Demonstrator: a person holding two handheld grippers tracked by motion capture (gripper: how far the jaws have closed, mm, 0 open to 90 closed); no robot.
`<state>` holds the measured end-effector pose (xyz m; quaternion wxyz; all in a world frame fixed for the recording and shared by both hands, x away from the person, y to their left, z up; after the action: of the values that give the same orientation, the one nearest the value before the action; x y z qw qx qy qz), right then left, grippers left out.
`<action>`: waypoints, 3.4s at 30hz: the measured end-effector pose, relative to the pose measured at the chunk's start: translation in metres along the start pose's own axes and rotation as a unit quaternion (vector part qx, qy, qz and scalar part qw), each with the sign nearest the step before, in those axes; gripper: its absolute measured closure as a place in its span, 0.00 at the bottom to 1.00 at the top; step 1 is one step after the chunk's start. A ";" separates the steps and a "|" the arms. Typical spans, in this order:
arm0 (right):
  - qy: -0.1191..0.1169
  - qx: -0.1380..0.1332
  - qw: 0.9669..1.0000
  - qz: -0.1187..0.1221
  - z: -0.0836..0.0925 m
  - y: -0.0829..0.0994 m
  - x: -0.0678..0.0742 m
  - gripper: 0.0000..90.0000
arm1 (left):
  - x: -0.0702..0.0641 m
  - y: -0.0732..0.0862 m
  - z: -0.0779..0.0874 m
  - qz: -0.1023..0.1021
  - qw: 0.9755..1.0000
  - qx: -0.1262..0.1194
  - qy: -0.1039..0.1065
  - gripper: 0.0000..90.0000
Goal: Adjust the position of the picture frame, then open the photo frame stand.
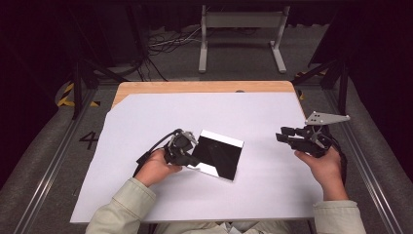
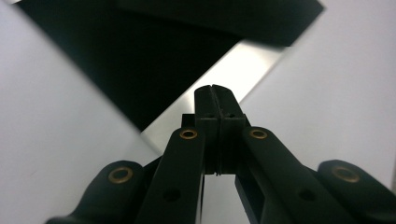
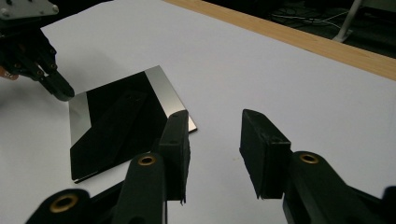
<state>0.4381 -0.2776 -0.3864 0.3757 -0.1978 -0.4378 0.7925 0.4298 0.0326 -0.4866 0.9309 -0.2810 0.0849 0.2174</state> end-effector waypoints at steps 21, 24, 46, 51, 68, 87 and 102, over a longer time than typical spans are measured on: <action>-0.002 0.003 1.000 0.000 -0.002 0.000 0.002 0.69 | 0.017 0.016 -0.006 0.050 0.998 0.023 -0.017 1.00; -0.004 0.006 1.000 0.001 -0.003 0.000 0.003 0.69 | 0.009 0.014 -0.009 0.031 0.999 0.029 -0.001 1.00; -0.008 0.009 1.000 0.004 -0.006 -0.001 0.007 0.69 | -0.027 -0.009 -0.036 -0.023 0.999 0.011 0.039 1.00; -0.008 0.010 1.000 0.005 -0.006 0.000 0.007 0.69 | -0.027 -0.010 -0.037 -0.020 0.999 0.005 0.044 1.00; -0.011 0.014 1.000 0.017 -0.003 -0.002 0.013 0.69 | -0.006 -0.016 0.016 -0.002 0.996 -0.092 -0.003 0.86; -0.012 0.022 0.999 0.028 -0.004 0.000 0.021 0.67 | 0.026 -0.017 0.071 0.054 0.966 -0.233 -0.100 0.62; -0.023 0.048 0.998 0.038 -0.009 0.008 0.029 0.67 | 0.032 -0.015 0.081 0.048 0.957 -0.260 -0.120 0.59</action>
<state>0.4218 -0.2533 -0.3973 0.3440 -0.1774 -0.4002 0.8307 0.4680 0.0781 -0.4217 0.8174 -0.4806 -0.0739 0.3088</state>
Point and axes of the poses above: each handheld gripper's, and its own axes: z roughly backward along the jaws, y roughly out of its underside, x roughly to its left, the point moved 9 cm from there along -z, roughly forward along the jaws, and after that the axes turned 4 degrees about y, right-handed, at the moved point
